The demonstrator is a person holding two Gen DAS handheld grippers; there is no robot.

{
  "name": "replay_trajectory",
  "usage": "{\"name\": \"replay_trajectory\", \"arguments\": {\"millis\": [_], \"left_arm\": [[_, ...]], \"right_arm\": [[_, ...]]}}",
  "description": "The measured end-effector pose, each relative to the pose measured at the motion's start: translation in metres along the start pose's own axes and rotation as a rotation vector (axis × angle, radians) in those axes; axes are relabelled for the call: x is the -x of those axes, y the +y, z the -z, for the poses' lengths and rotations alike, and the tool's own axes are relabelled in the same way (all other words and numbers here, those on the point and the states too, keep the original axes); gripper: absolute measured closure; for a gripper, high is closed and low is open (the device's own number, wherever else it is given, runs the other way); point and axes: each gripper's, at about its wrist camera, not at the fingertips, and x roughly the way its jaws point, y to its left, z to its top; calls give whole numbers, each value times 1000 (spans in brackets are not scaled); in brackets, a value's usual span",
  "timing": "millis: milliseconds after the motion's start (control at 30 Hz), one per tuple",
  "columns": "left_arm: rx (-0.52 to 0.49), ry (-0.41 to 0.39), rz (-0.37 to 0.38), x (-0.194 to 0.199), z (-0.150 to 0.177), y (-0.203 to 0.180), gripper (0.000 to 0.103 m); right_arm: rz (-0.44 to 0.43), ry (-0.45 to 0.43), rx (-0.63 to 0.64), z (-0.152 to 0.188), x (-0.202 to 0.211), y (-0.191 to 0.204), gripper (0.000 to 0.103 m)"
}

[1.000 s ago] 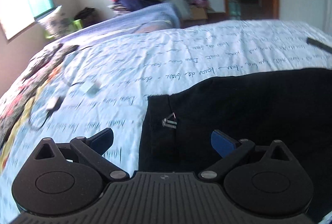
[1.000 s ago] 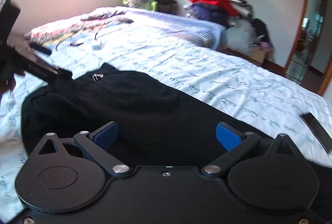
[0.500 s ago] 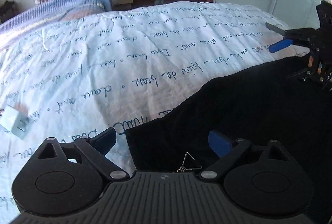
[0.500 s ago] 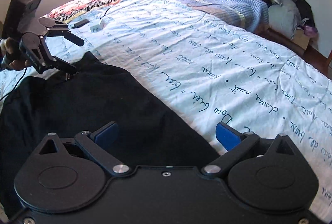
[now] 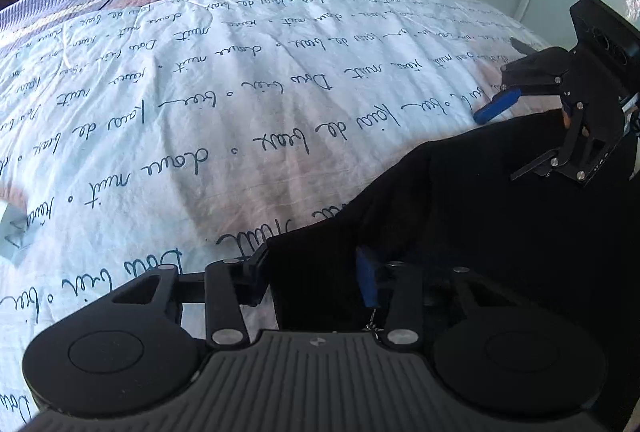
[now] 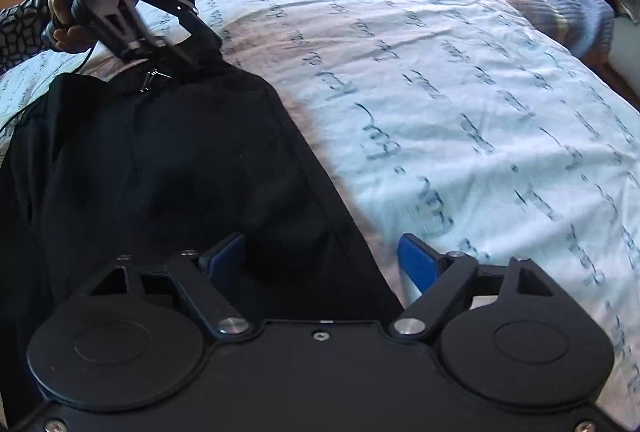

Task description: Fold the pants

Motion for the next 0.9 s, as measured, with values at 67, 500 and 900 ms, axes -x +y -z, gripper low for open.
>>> {"name": "replay_trajectory", "arguments": {"millis": [67, 500, 900], "left_arm": [[25, -50, 13, 6, 2, -2, 71], [151, -154, -171, -6, -15, 7, 89], [88, -190, -233, 0, -10, -7, 89]], "right_arm": [[-40, 14, 4, -6, -1, 5, 56], [290, -37, 80, -28, 1, 26, 97], [359, -54, 131, -25, 1, 48, 88]]}}
